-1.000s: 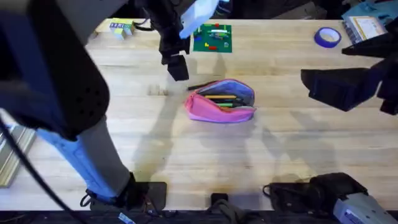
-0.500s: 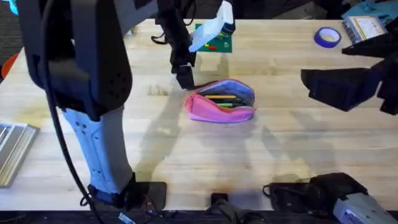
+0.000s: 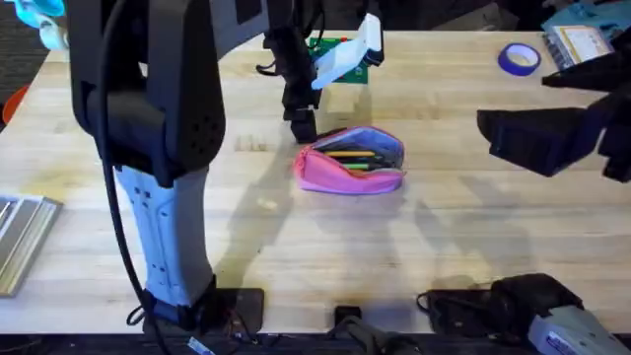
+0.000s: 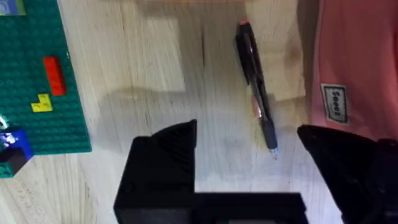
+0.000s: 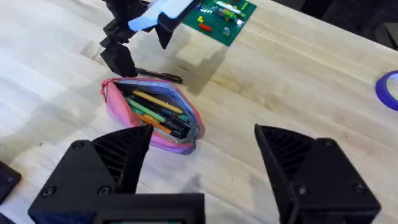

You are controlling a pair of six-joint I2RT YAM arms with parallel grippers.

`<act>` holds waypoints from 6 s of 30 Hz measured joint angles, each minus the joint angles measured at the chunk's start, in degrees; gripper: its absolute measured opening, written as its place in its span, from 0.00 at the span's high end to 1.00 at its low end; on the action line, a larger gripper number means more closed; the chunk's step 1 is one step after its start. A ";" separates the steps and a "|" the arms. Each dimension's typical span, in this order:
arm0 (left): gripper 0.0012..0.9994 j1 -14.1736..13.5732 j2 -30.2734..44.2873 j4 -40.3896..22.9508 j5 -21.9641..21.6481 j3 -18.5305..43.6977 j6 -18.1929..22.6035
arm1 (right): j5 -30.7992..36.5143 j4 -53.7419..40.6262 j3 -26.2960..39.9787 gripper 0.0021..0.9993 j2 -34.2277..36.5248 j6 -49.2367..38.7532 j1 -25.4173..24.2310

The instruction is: Unzip the bag, pick up the pens from the table one at a time and place them inside, then zip the bag closed.

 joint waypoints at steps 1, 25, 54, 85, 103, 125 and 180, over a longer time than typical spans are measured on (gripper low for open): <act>0.00 0.02 0.15 -0.03 0.00 0.00 0.00 | -0.01 0.00 0.00 0.00 0.00 0.00 0.00; 0.73 0.35 5.76 0.12 0.00 3.65 -2.21 | -0.01 -0.02 -0.02 0.00 0.00 0.02 0.00; 0.96 -0.11 8.45 -18.46 0.35 23.46 -5.79 | -0.01 2.31 0.00 0.00 0.00 0.02 0.00; 0.96 -11.47 -1.72 -29.67 -2.87 29.00 -12.87 | -0.01 5.46 -0.01 0.00 -0.01 0.02 0.00; 0.96 -8.66 -26.06 -15.29 -2.60 -1.37 -11.85 | -0.01 7.87 0.00 0.00 0.00 0.02 0.00; 0.96 -19.02 -29.49 -1.04 -1.88 -7.58 -43.84 | -0.01 7.87 -0.02 0.00 0.00 0.02 0.00; 0.01 -20.94 -10.98 -3.54 -12.45 -8.04 -55.78 | -0.01 7.87 0.00 0.00 0.00 0.02 0.00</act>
